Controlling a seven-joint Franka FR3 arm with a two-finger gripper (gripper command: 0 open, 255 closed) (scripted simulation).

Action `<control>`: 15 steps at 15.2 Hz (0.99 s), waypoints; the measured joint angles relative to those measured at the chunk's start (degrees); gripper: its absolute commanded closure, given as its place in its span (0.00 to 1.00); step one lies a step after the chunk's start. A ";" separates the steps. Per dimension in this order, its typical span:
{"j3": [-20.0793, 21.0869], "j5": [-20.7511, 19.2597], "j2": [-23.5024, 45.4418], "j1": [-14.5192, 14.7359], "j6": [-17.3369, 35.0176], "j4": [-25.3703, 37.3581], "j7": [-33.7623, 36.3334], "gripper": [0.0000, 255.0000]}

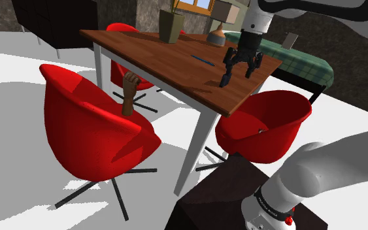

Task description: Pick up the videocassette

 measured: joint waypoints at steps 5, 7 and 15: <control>-0.45 1.17 10.98 -5.32 -0.37 10.70 17.44 0.00; -1.01 1.62 14.32 -7.12 -0.41 13.98 24.29 0.00; -2.69 2.38 19.38 -10.26 1.80 16.75 36.93 0.00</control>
